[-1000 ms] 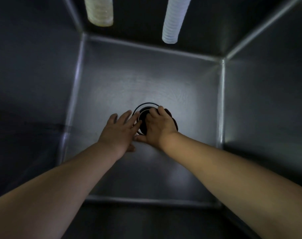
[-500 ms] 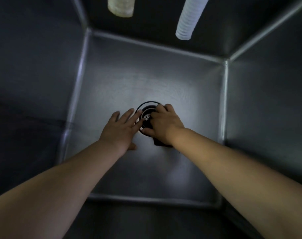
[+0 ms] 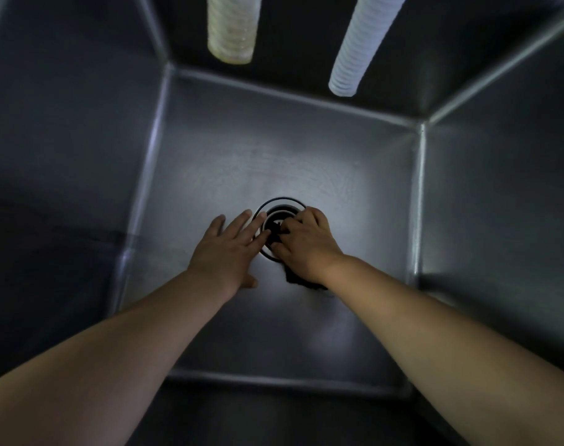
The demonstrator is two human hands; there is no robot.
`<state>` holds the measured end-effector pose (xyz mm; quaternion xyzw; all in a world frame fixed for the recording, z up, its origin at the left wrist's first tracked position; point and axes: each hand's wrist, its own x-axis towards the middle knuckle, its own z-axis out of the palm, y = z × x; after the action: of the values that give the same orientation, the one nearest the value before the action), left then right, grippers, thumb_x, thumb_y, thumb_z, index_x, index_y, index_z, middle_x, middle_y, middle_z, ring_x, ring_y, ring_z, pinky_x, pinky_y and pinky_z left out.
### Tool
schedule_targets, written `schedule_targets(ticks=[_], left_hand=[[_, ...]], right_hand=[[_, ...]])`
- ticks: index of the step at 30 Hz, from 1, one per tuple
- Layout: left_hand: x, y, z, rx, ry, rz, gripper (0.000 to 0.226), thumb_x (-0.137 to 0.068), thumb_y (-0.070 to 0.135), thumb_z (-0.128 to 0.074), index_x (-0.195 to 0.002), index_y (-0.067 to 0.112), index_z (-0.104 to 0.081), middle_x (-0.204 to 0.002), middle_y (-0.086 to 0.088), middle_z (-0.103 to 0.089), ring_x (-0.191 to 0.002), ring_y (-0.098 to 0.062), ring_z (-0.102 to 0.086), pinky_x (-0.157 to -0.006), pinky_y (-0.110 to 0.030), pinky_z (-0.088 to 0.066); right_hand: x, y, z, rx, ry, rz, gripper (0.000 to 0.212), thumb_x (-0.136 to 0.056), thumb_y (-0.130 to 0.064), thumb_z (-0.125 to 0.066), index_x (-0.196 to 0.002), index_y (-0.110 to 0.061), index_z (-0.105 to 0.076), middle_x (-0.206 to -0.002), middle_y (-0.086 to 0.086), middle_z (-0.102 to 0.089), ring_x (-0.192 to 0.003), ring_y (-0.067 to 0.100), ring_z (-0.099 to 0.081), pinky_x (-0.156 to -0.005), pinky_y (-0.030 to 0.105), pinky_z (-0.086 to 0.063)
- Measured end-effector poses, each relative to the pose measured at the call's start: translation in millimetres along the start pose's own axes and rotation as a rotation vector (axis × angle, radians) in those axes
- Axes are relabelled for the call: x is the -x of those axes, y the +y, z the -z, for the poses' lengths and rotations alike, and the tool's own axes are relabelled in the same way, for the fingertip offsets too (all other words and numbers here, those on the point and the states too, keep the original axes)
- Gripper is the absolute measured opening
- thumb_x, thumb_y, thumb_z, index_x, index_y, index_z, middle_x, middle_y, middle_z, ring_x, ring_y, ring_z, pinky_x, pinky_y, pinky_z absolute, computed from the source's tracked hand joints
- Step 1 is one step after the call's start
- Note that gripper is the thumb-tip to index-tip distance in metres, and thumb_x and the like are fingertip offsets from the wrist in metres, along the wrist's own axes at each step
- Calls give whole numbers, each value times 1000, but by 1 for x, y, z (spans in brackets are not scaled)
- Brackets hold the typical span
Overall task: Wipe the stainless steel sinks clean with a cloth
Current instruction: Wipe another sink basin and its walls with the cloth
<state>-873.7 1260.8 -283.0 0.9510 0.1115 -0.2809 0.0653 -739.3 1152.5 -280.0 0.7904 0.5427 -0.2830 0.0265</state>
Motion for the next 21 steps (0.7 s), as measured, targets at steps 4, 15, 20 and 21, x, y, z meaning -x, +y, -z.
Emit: schedule_targets(ticks=[4, 15, 20, 21], left_hand=[[1, -1, 2, 14, -16, -10, 90, -86, 58, -50, -149, 29, 7, -154, 2, 27, -143, -19, 21, -116, -45, 5], [1, -1, 2, 14, -12, -15, 88, -87, 56, -49, -149, 32, 8, -155, 1, 27, -143, -20, 20, -117, -45, 4], [-1, 0, 4, 19, -47, 0, 87, -88, 56, -49, -149, 32, 9, -154, 3, 28, -142, -19, 23, -117, -46, 5], [-1, 0, 3, 18, -46, 2, 87, -87, 56, -49, -149, 32, 8, -154, 3, 28, -142, -19, 23, -117, -46, 5]], right_hand=[[1, 7, 8, 267, -23, 123, 38, -98, -42, -33, -111, -27, -65, -113, -10, -57, -121, 19, -32, -114, 38, 4], [-8, 5, 6, 804, -111, 205, 42, -95, -46, -44, -136, -38, -43, -141, -1, -34, -129, 29, -15, -112, 49, -4], [-5, -5, 1, 853, -120, 175, 44, -97, -41, -39, -139, -31, -40, -139, 5, -40, -132, 32, -16, -113, 53, -5], [-5, -6, 0, 856, -119, 177, 44, -97, -41, -39, -139, -31, -41, -138, 5, -42, -133, 33, -17, -113, 54, -5]])
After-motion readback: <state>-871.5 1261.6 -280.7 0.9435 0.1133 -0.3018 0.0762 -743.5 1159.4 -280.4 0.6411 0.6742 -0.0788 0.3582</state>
